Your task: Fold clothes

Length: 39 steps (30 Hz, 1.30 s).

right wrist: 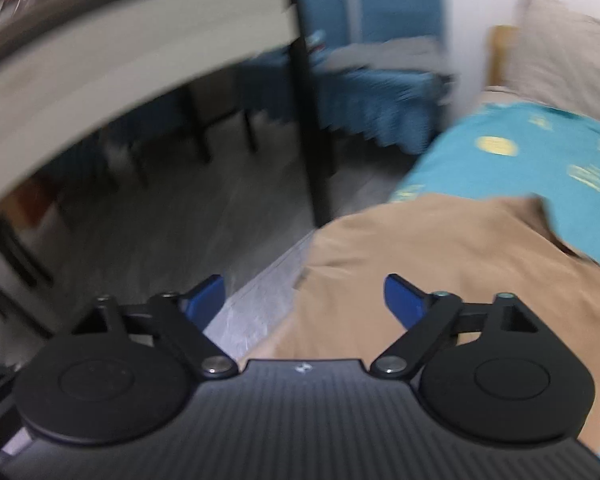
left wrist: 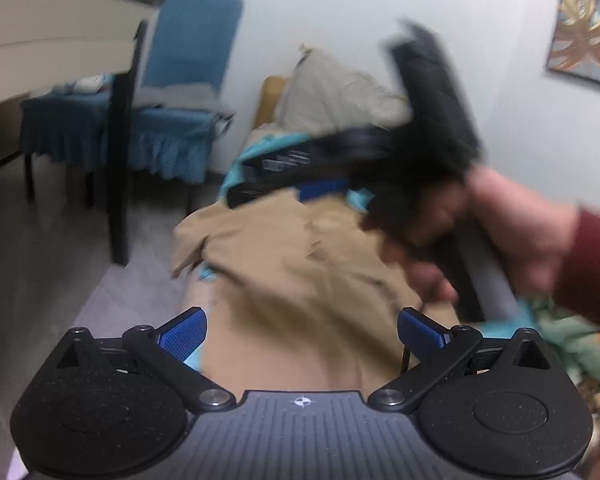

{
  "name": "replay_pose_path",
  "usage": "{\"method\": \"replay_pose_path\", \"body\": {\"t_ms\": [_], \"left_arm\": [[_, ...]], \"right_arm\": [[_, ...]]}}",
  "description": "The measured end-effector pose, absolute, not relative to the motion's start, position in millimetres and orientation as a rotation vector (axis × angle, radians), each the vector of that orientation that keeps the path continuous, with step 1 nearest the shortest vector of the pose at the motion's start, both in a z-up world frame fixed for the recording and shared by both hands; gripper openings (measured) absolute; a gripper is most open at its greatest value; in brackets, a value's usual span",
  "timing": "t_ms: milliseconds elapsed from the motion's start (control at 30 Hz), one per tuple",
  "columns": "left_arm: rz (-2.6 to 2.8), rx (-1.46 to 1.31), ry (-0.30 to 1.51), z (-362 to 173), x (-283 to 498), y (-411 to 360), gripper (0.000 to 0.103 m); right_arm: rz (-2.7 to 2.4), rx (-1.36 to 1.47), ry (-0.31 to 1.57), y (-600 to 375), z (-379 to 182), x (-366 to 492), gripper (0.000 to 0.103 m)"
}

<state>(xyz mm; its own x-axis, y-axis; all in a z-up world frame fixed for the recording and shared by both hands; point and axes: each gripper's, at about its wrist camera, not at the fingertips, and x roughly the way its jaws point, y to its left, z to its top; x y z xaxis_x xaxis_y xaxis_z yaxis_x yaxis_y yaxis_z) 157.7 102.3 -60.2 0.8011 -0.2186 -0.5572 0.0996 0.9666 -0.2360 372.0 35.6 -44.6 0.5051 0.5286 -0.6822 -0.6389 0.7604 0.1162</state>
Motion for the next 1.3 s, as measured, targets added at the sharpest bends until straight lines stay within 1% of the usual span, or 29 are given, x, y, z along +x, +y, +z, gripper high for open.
{"method": "replay_pose_path", "body": {"t_ms": [133,233,267,333,433,500,533,567,600,633,667,733,800,933,1000,1033,1300], "left_arm": [[-0.15,-0.267,0.643,-79,179,125,0.103],[-0.114,-0.326,0.669,-93,196,137,0.102],[-0.114,-0.337,0.675,-96,200,138,0.102],[-0.116,-0.353,0.688,-101,207,141,0.102],[-0.123,-0.342,0.714,-107,213,140,0.102],[-0.133,-0.334,0.729,-110,215,138,0.102],[-0.135,-0.328,0.734,-111,216,136,0.102],[-0.135,-0.318,0.734,-112,217,134,0.102],[-0.132,-0.307,0.733,-113,217,132,0.102],[-0.129,-0.299,0.73,-113,217,130,0.102],[-0.125,-0.301,0.722,-113,216,128,0.102],[-0.117,-0.325,0.697,-110,213,127,0.101],[-0.115,-0.369,0.661,-105,210,130,0.101],[-0.11,-0.413,0.607,-98,207,134,0.101],[-0.126,-0.415,0.592,-96,205,131,0.101],[-0.129,-0.396,0.585,-95,205,127,0.101],[-0.153,-0.275,0.587,-95,208,89,0.101]], "right_arm": [[0.78,-0.427,0.818,106,-82,405,0.084],[0.814,-0.592,0.831,142,-111,420,0.083],[0.824,-0.645,0.84,152,-121,424,0.075],[0.847,-0.74,0.875,167,-139,431,0.064],[0.877,-0.874,0.898,186,-164,432,0.06],[0.859,-0.953,0.884,193,-175,431,0.054],[0.841,-0.988,0.871,195,-178,431,0.041],[0.815,-1.019,0.852,195,-181,429,0.023],[0.788,-1.049,0.832,195,-184,428,0.014],[0.768,-1.056,0.806,194,-182,427,0.009],[0.755,-1.029,0.77,189,-174,425,0.006],[0.728,-0.977,0.699,181,-157,423,0.005],[0.676,-0.874,0.626,165,-128,421,0.005],[0.502,-0.59,0.513,102,-64,419,0.004],[0.384,-0.408,0.486,53,-42,416,0.004],[0.343,-0.337,0.485,32,-38,413,0.004],[0.226,-0.002,0.595,-94,-66,389,0.004]]}}
